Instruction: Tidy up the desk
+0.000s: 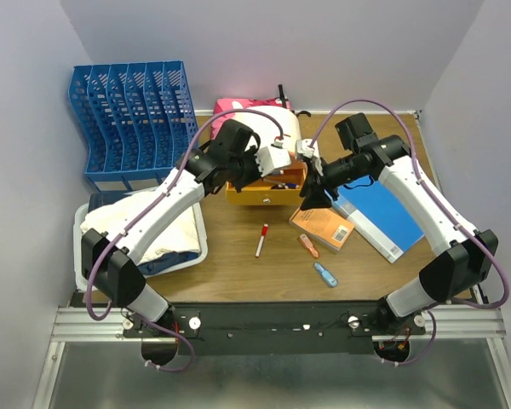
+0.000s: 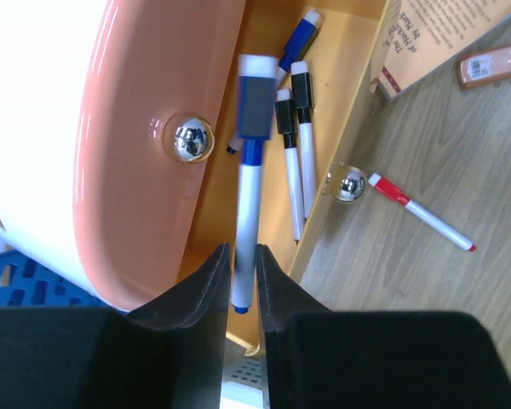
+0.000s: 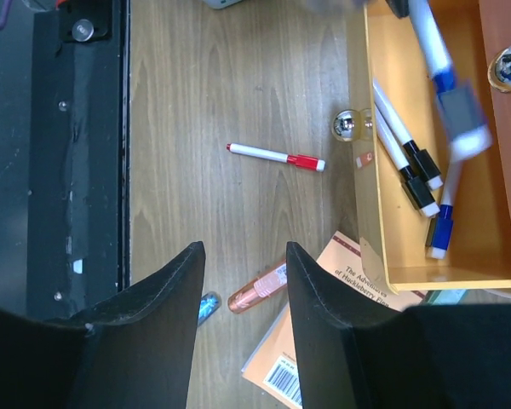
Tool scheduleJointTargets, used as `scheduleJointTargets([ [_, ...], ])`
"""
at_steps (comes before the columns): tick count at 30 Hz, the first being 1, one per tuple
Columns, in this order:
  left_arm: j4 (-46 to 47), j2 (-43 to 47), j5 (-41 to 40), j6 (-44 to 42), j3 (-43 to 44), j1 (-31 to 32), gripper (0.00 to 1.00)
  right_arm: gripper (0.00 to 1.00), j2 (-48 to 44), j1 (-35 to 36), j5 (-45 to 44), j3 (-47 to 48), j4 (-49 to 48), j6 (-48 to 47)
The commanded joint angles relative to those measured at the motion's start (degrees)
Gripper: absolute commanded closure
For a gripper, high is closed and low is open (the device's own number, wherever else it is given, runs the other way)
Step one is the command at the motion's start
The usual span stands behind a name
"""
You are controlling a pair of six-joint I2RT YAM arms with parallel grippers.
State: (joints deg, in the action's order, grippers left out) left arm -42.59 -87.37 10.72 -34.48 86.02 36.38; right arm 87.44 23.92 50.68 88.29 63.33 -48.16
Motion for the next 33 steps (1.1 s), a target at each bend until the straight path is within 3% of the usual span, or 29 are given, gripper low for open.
scheduleJointTargets([
  [1,3.29,-1.22,-1.66,1.43,0.38,-0.26,0.59,0.48,0.36,0.16,2.58,-0.49,1.44,-3.51],
  [5,5.49,-0.35,-4.65,4.94,0.47,-0.26,0.38,0.42,2.29,2.35,2.94,-0.40,6.16,-9.91],
  [6,5.93,0.09,-5.70,5.64,0.38,-0.26,0.32,0.42,2.91,2.88,3.02,-0.31,7.93,-16.72],
  [10,8.74,3.96,-8.69,10.56,-0.93,-0.34,0.25,0.39,4.58,4.99,2.76,-1.28,11.89,-27.92],
  [11,9.62,6.58,-9.74,13.44,-2.77,-0.26,0.24,0.37,5.19,5.86,2.76,-1.80,13.64,-30.74],
  [15,15.33,15.37,-15.02,21.18,-10.68,-0.43,0.01,0.32,6.42,8.68,1.89,-3.30,12.79,-40.68],
  [25,17.63,37.61,-21.96,43.24,-29.67,-1.22,0.01,0.34,13.10,20.81,-9.97,-3.65,-0.48,-35.34],
  [33,16.14,51.59,-25.04,51.79,-40.49,-1.31,0.01,0.42,19.78,25.91,-19.99,-4.70,-9.17,-33.67],
])
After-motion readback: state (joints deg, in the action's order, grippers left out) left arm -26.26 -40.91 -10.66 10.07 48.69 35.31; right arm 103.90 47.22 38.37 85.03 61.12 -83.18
